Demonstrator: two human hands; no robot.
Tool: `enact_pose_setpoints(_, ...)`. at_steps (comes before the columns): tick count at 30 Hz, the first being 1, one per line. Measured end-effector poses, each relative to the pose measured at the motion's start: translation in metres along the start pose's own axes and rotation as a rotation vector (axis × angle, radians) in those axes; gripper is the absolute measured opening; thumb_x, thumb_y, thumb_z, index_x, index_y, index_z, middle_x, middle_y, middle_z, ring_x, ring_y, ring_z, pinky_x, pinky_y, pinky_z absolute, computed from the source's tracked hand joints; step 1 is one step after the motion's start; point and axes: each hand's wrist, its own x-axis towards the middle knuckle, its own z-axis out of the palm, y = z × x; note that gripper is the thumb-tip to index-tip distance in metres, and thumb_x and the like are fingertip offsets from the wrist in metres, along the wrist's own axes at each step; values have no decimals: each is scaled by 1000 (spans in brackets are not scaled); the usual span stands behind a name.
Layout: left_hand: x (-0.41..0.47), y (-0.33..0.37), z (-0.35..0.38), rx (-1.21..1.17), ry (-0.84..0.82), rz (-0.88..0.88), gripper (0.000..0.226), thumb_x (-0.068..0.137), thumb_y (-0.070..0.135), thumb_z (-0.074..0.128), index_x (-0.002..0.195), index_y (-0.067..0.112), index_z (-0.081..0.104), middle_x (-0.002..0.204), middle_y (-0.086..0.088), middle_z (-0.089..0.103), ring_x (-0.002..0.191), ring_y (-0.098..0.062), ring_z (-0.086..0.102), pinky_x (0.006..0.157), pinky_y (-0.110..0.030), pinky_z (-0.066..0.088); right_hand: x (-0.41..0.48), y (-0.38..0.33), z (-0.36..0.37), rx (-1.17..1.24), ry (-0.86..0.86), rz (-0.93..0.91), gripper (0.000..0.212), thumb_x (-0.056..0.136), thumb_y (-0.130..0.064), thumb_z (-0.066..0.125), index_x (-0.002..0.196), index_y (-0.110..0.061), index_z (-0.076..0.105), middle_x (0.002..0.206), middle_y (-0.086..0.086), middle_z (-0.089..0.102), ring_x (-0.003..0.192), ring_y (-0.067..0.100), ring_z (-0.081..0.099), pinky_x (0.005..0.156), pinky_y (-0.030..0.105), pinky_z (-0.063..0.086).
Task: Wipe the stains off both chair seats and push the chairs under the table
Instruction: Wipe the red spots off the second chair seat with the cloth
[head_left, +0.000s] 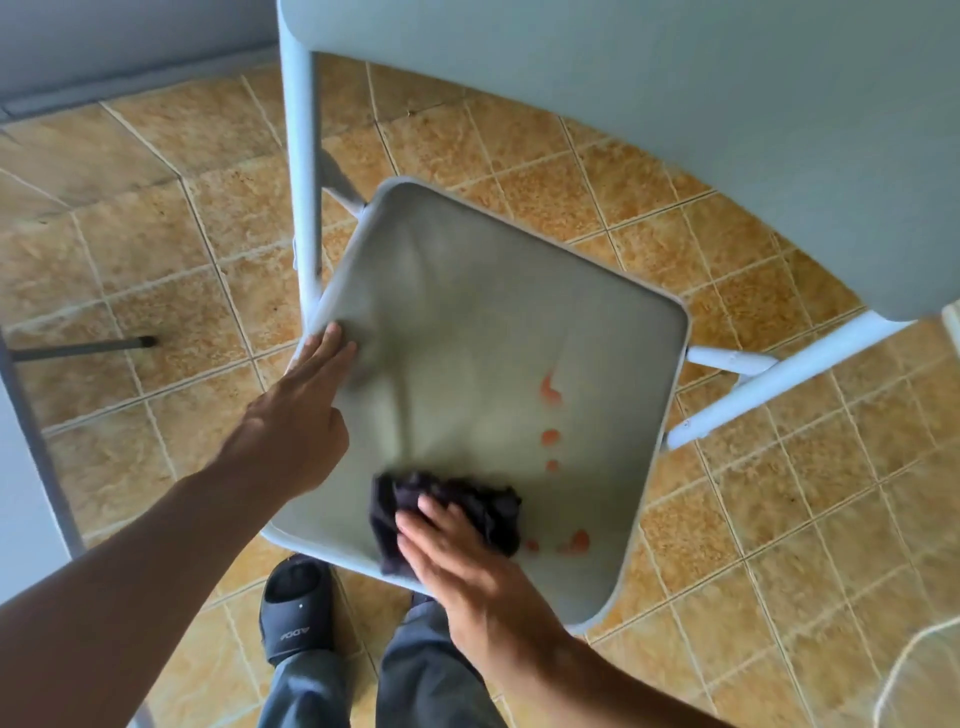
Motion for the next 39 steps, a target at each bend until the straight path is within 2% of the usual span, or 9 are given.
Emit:
enact_pose_setpoints(7, -1, -4, 3, 39, -38, -5, 72, 79, -6, 42, 148, 13, 33, 158, 1, 14, 146, -15, 13, 118, -39, 19, 11, 100, -54, -45, 8, -132, 34, 102, -2, 49, 135, -5, 58, 148, 9, 49, 143, 24, 38, 116, 42, 34)
enact_pose_setpoints(13, -12, -3, 5, 125, -67, 73, 72, 80, -7, 50, 147, 8, 31, 157, -7, 18, 145, -23, 20, 116, -47, 24, 92, 198, -125, -214, 183, 322, 40, 91, 6, 52, 128, -4, 63, 144, 13, 53, 132, 31, 52, 114, 39, 37)
enact_pose_setpoints(16, -21, 0, 10, 164, -71, 153, 72, 77, -8, 56, 145, 4, 34, 155, -12, 25, 142, -28, 26, 113, -50, 29, 108, 183, -116, -137, 290, 551, 47, 84, 12, 53, 128, -2, 63, 145, 12, 53, 134, 30, 50, 117, 35, 33)
enact_pose_setpoints(18, -27, 6, 14, 189, -91, 181, 72, 79, -4, 55, 146, 7, 34, 156, -10, 24, 143, -26, 24, 114, -46, 27, 96, 149, -90, -96, 353, 566, 50, 81, 12, 54, 128, -1, 63, 143, 13, 54, 137, 32, 47, 117, 37, 32)
enact_pose_setpoints(21, -35, 20, 21, 209, -103, 243, 65, 80, -1, 44, 144, 7, 38, 155, -10, 28, 142, -27, 28, 114, -42, 26, 45, 81, -41, 10, 311, 410, 50, 83, 9, 54, 132, -1, 60, 147, 11, 51, 141, 30, 40, 117, 46, 32)
enact_pose_setpoints(26, -37, 33, 28, 252, -169, 335, 73, 71, 5, 35, 144, 11, 41, 154, -6, 32, 141, -25, 30, 112, -45, 32, -67, 5, -6, 19, 35, 108, 45, 99, 3, 33, 136, -4, 56, 152, 4, 45, 147, 23, 32, 115, 44, 35)
enact_pose_setpoints(31, -43, 38, 25, 326, -227, 347, 77, 71, -6, 50, 145, 11, 37, 155, -6, 29, 143, -27, 27, 114, -45, 28, -90, 70, -42, -56, 68, 60, 41, 105, -6, 31, 130, -8, 63, 145, 5, 52, 140, 20, 44, 108, 39, 44)
enact_pose_setpoints(37, -53, 38, 25, 387, -268, 317, 81, 73, -7, 53, 148, 13, 32, 157, -4, 24, 144, -25, 23, 115, -42, 25, -5, 153, -92, -179, 324, 494, 48, 89, 5, 54, 136, -1, 55, 147, 13, 50, 135, 26, 50, 106, 41, 47)
enact_pose_setpoints(39, -54, 42, 25, 388, -282, 307, 81, 76, -4, 51, 150, 16, 25, 159, -1, 17, 146, -21, 16, 117, -40, 20, 8, 150, -91, -147, 351, 506, 46, 90, 4, 51, 135, 0, 56, 145, 15, 52, 135, 28, 49, 109, 43, 44)
